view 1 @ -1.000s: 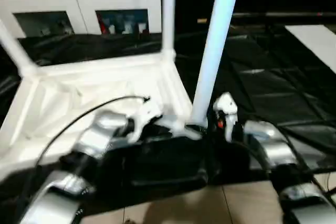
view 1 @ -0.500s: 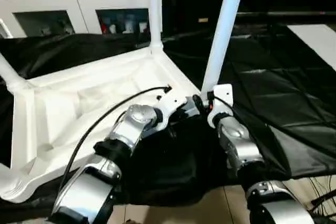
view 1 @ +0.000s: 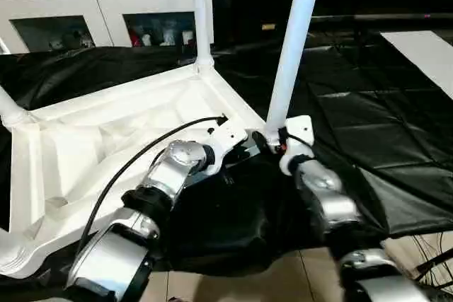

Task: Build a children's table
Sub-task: Rotate leg to tighten

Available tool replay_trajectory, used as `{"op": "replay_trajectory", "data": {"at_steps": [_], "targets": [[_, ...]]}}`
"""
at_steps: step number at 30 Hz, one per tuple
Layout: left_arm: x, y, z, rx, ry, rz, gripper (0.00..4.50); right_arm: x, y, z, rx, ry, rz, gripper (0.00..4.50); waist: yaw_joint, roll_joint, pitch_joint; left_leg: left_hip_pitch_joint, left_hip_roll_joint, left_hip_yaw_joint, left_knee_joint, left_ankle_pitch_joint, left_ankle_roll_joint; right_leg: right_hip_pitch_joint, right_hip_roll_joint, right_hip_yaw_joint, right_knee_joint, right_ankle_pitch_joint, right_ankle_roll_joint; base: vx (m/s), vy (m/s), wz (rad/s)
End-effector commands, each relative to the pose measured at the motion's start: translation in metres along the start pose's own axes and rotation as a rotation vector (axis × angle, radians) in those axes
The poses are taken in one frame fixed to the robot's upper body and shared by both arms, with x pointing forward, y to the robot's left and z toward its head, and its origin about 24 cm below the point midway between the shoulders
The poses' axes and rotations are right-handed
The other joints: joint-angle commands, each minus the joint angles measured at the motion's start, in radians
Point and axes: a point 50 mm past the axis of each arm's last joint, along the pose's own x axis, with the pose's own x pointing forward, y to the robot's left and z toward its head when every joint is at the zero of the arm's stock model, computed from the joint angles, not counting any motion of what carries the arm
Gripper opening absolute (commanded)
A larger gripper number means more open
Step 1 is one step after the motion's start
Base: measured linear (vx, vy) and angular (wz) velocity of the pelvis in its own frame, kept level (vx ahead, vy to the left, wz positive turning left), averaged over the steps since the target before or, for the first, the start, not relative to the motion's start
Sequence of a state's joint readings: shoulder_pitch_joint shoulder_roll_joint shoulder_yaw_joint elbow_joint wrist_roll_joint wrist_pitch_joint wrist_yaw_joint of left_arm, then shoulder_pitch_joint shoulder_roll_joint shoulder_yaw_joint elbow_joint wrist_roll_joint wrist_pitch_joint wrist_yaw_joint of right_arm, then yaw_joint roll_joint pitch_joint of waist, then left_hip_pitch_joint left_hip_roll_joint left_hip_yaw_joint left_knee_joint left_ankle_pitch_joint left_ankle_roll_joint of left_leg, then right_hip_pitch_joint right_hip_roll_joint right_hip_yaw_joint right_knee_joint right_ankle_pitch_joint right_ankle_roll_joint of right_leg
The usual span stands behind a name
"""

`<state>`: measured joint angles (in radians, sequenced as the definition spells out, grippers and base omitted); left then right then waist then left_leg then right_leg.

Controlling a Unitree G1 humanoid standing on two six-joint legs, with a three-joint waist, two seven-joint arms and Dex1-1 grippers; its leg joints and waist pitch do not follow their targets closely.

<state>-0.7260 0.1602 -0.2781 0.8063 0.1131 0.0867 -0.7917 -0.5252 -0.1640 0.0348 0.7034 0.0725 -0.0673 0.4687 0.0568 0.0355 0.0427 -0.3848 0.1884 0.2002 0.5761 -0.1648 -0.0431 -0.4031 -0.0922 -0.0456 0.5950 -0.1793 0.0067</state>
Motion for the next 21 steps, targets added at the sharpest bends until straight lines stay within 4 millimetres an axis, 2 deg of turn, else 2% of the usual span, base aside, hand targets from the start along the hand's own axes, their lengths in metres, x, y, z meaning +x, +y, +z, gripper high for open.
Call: {"op": "replay_trajectory", "data": {"at_steps": [1, 3, 6, 7, 8, 9, 10, 11, 12, 13, 15, 18, 21], "targets": [[-0.006, -0.01, -0.02, -0.006, 0.033, -0.116, 0.0, -0.004, 0.0, 0.015, -0.055, -0.033, 0.177, 3.89, 0.011, -0.018, -0.063, 0.011, 0.034, -0.018, -0.058, -0.213, 0.09, 0.053, -0.051, 0.029, -0.066, -0.116, -0.228, 0.0, 0.0, 0.0], [-0.009, -0.011, -0.021, -0.001, 0.026, -0.144, 0.0, -0.008, -0.003, 0.016, -0.061, -0.022, 0.224, 3.89, 0.012, -0.015, -0.064, 0.012, 0.034, -0.016, -0.055, -0.199, 0.107, 0.051, -0.051, 0.027, -0.064, -0.103, -0.245, 0.0, 0.0, 0.0], [-0.016, -0.015, -0.021, 0.019, 0.001, -0.225, 0.0, -0.016, -0.008, 0.015, -0.083, 0.002, 0.328, 3.89, 0.013, -0.011, -0.062, 0.014, 0.039, -0.015, -0.057, -0.204, 0.096, 0.047, -0.049, 0.025, -0.063, -0.127, -0.264, 0.0, 0.0, 0.0], [-0.024, -0.019, -0.022, 0.034, -0.01, -0.317, 0.0, -0.024, -0.008, 0.015, -0.124, 0.024, 0.422, 3.89, 0.016, -0.003, -0.063, 0.016, 0.043, -0.017, -0.06, -0.22, 0.088, 0.047, -0.048, 0.024, -0.064, -0.137, -0.267, 0.0, 0.0, 0.0], [-0.024, -0.019, -0.022, 0.034, -0.01, -0.317, 0.0, -0.024, -0.008, 0.015, -0.124, 0.024, 0.422, 3.89, 0.02, -0.006, -0.063, 0.015, 0.045, -0.016, -0.059, -0.219, 0.085, 0.048, -0.046, 0.024, -0.06, -0.121, -0.272, 0.0, 0.0, 0.0], [-0.033, -0.023, -0.025, 0.045, 0.0, -0.408, 0.0, -0.032, -0.008, 0.014, -0.157, 0.041, 0.517, 3.89, 0.02, -0.006, -0.062, 0.015, 0.046, -0.015, -0.061, -0.218, 0.083, 0.047, -0.046, 0.025, -0.059, -0.117, -0.275, 0.0, 0.0, 0.0], [-0.041, -0.025, -0.026, 0.053, 0.008, -0.464, 0.0, -0.038, -0.008, 0.014, -0.17, 0.061, 0.601, 3.89, 0.027, -0.005, -0.063, 0.019, 0.046, -0.015, -0.059, -0.229, 0.082, 0.045, -0.047, 0.024, -0.058, -0.123, -0.278, 0.0, 0.0, 0.0], [-0.042, -0.025, -0.027, 0.055, 0.012, -0.476, 0.0, -0.04, -0.007, 0.014, -0.171, 0.066, 0.623, 3.89, 0.029, -0.004, -0.063, 0.019, 0.047, -0.014, -0.06, -0.239, 0.085, 0.046, -0.045, 0.025, -0.058, -0.122, -0.278, 0.0, 0.0, 0.0], [-0.049, -0.025, -0.028, 0.049, 0.016, -0.501, 0.0, -0.047, -0.006, 0.014, -0.178, 0.097, 0.722, 3.89, 0.034, -0.005, -0.062, 0.021, 0.048, -0.013, -0.06, -0.247, 0.086, 0.044, -0.046, 0.026, -0.058, -0.127, -0.276, 0.0, 0.0, 0.0], [-0.049, -0.024, -0.028, 0.049, 0.015, -0.502, 0.0, -0.048, -0.006, 0.014, -0.178, 0.1, 0.728, 3.89, 0.039, -0.003, -0.06, 0.024, 0.05, -0.013, -0.062, -0.258, 0.083, 0.04, -0.045, 0.027, -0.06, -0.141, -0.274, 0.0, 0.0, 0.0], [-0.051, -0.023, -0.029, 0.052, 0.015, -0.498, 0.0, -0.051, -0.006, 0.011, -0.202, 0.132, 0.774, 3.89, 0.041, -0.006, -0.057, 0.023, 0.049, -0.014, -0.066, -0.275, 0.059, 0.04, -0.048, 0.028, -0.062, -0.179, -0.268, 0.0, 0.0, 0.0], [-0.053, -0.022, -0.03, 0.058, 0.021, -0.496, 0.0, -0.052, -0.005, 0.009, -0.215, 0.157, 0.809, 3.89, 0.039, -0.008, -0.057, 0.021, 0.047, -0.016, -0.067, -0.291, 0.042, 0.041, -0.05, 0.029, -0.064, -0.219, -0.253, 0.0, 0.0, 0.0], [-0.055, -0.022, -0.029, 0.057, 0.02, -0.499, 0.0, -0.055, -0.002, 0.007, -0.207, 0.173, 0.86, 3.89, 0.036, -0.011, -0.059, 0.021, 0.046, -0.016, -0.066, -0.282, 0.042, 0.042, -0.05, 0.03, -0.064, -0.218, -0.248, 0.0, 0.0, 0.0]]}}
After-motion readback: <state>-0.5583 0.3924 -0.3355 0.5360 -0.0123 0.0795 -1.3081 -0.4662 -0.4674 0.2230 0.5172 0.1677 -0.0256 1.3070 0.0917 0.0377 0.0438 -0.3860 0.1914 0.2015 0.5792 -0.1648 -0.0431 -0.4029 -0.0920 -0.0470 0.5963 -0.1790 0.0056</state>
